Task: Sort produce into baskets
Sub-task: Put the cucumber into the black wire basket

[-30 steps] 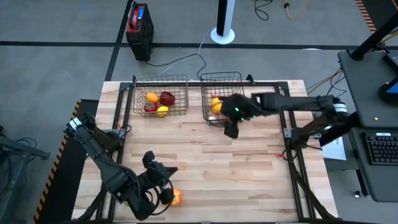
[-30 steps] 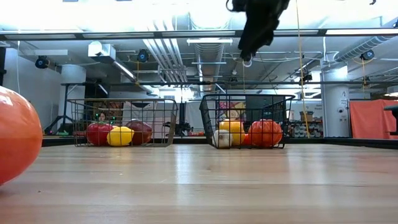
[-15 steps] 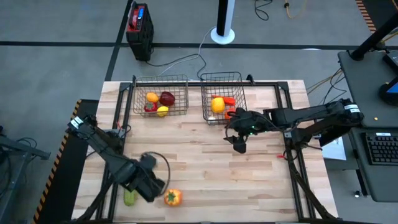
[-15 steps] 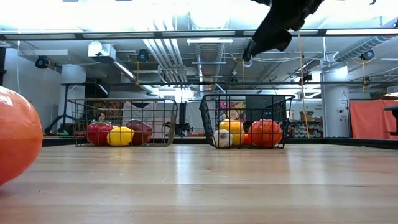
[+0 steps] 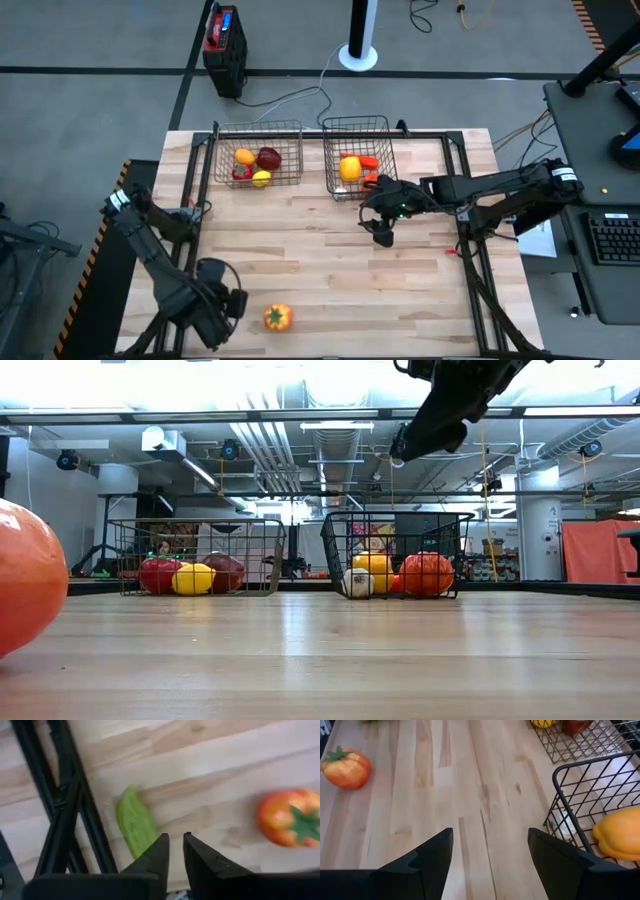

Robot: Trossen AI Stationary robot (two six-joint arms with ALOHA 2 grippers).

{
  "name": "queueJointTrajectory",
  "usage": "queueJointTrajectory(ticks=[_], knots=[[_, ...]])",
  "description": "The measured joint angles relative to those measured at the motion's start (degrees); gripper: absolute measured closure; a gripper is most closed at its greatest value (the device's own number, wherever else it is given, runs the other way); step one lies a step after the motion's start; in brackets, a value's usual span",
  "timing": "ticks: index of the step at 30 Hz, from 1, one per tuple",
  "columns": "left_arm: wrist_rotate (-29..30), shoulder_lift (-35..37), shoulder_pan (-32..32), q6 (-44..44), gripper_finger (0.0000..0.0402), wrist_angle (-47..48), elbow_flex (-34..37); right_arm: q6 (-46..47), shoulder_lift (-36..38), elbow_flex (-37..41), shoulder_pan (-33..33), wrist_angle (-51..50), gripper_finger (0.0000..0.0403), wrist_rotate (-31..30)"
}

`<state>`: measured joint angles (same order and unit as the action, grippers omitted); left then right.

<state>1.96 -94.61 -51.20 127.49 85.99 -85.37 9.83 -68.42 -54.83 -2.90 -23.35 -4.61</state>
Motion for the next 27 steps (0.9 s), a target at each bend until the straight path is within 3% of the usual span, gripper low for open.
queueJointTrajectory(ticks=[4, 10, 15, 27], knots=[[-1.53, 0.0, -0.65, 4.13, 0.0318, -0.62, 3.75, -0.31, 0.0, 0.0, 0.02, 0.02, 0.0154, 0.01], [-11.81, 0.0, -0.33, 4.72, 0.023, -7.06, 10.26, -0.36, 0.0, 0.0, 0.02, 0.0, 0.0154, 0.03], [-9.62, 0.01, -0.39, 6.84, 0.0175, -11.17, 14.71, -0.69, 0.02, 0.0, 0.02, 0.11, 0.0154, 0.06], [-11.55, -0.02, -0.01, 6.53, 0.0162, -16.96, 24.45, -1.54, 0.02, 0.07, 0.02, 0.1, 0.0154, 0.06]])
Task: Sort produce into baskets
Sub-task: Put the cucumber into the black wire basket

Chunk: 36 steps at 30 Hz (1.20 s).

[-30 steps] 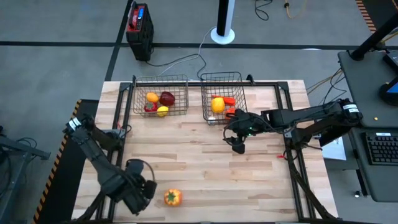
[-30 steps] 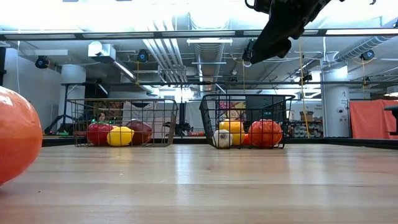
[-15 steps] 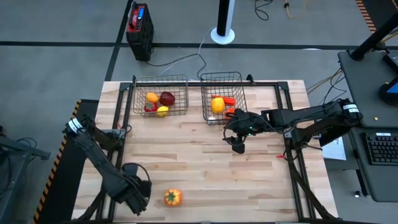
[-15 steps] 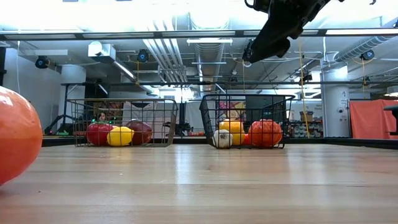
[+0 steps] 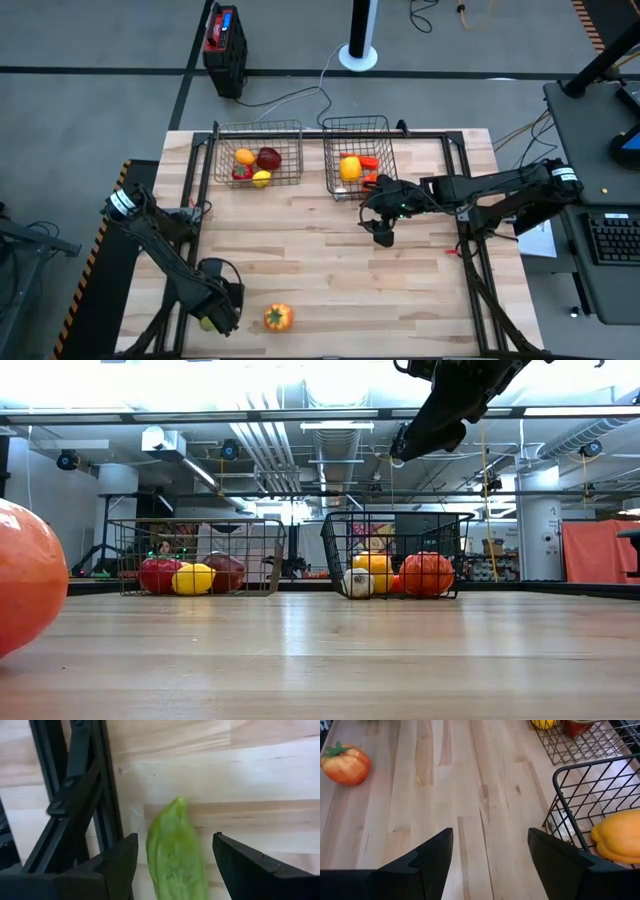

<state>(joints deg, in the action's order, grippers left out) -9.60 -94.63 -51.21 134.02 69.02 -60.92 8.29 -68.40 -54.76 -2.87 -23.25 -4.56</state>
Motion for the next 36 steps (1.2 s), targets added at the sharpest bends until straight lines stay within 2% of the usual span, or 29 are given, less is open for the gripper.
queueJointTrajectory(ticks=[10, 26, 29, 36], knots=[[-1.86, 0.0, -0.06, 0.02, 0.0165, -11.68, 6.37, 0.0, 0.0, 0.06, 0.0, 0.01, 0.0154, 0.0], [-1.45, -0.1, -0.12, -2.11, 0.0172, -12.55, 8.1, 0.72, 0.0, 0.7, 0.0, -0.01, 0.0154, 0.0], [-1.66, -1.02, -0.13, -2.99, 0.0197, -13.05, 8.1, 0.72, 0.0, 0.7, 0.0, -0.01, 0.0154, 0.0], [-2.17, -2.73, -0.12, -4.01, 0.0307, -15.17, 8.1, 1.14, 0.01, 0.79, 0.01, -0.01, 0.0154, -0.01]])
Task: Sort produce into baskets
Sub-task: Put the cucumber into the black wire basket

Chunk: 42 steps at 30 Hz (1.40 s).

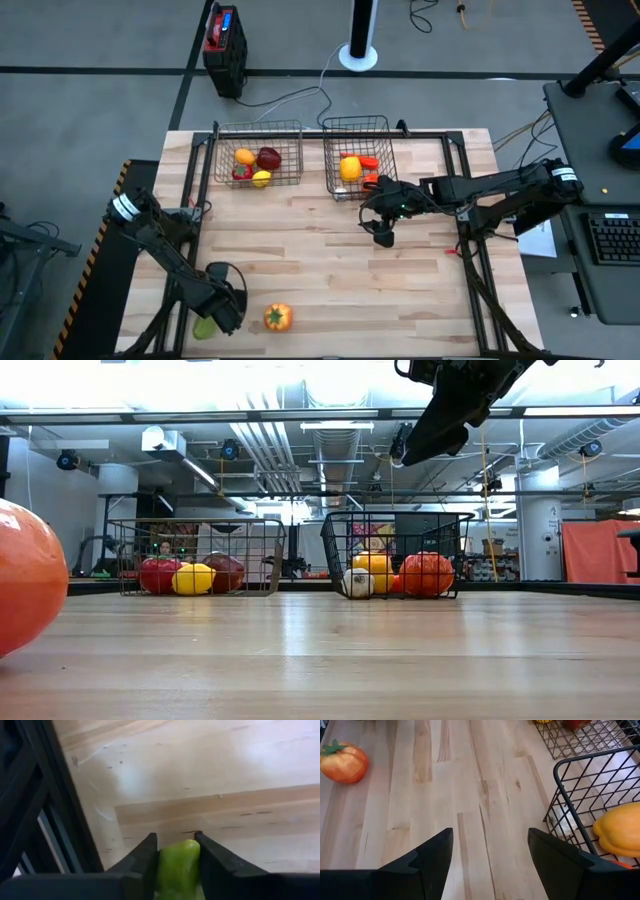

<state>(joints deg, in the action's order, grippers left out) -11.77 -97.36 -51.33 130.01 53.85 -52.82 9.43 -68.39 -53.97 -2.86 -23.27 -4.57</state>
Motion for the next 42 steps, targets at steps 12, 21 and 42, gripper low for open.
queueJointTrajectory(ticks=[12, 21, 42], knots=[[8.43, 0.56, 0.52, -5.02, 0.0321, 7.87, -8.3, -0.3, 0.03, 0.1, -0.01, -0.28, 0.0154, 0.01], [52.35, 0.74, 4.95, -28.02, 0.0323, 18.95, -26.78, 0.21, 4.29, 0.12, -0.27, -6.17, 0.0154, 0.05], [65.93, 0.46, 47.81, -129.61, 0.0323, -47.92, -26.38, 1.57, 14.0, 5.09, -4.14, -2.76, 0.0154, -2.96]])
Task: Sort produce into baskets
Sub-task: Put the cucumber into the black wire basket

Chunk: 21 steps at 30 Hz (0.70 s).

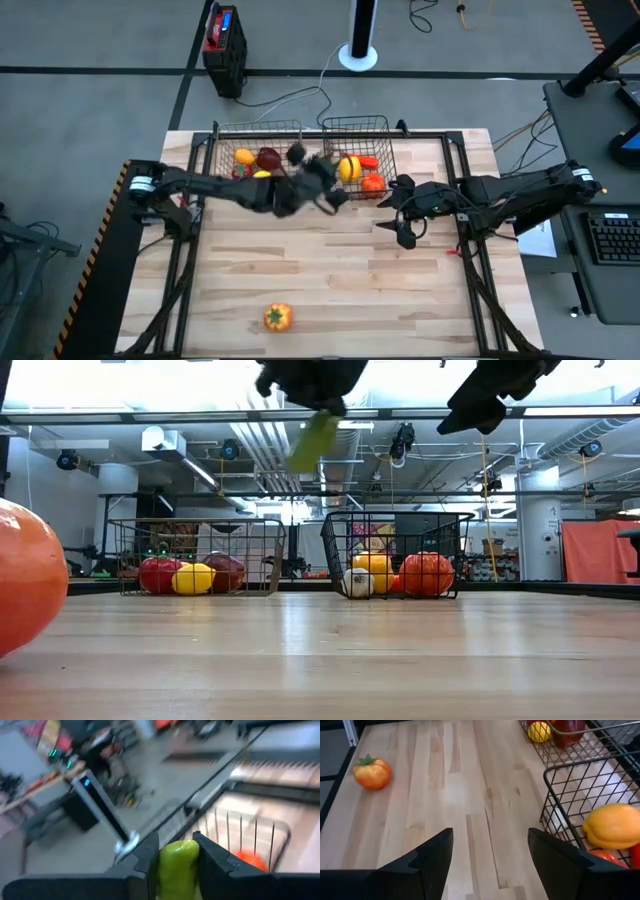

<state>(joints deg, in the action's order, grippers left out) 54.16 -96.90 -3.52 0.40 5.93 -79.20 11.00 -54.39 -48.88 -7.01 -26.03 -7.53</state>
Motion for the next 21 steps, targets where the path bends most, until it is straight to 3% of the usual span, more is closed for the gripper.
queueJointTrajectory(ticks=[2, 4, 6, 15, 21], knots=[[-7.21, 0.0, 3.38, -5.53, 0.0323, -9.86, 1.79, 0.39, 0.02, 0.29, 0.0, 0.11, 0.0154, 0.0], [-17.7, -0.01, 6.87, -6.75, 0.0323, -17.63, 3.66, 0.51, 0.02, 0.34, 0.0, 0.14, 0.0154, 0.0], [-23.34, -0.66, 9.7, -6.58, 0.0323, -23.91, 5.29, 0.55, 0.02, 0.34, 0.0, 0.18, 0.0154, 0.0], [-27.54, -7.52, 15.71, -0.59, 0.032, -31.41, 6.02, 0.43, -0.09, 0.75, 0.0, 0.46, 0.0154, 0.0], [-26.14, -11.96, 16.34, 3.07, 0.024, -27.81, 1.54, 0.86, -0.09, 1.34, 0.0, 0.64, 0.0154, 0.0]])
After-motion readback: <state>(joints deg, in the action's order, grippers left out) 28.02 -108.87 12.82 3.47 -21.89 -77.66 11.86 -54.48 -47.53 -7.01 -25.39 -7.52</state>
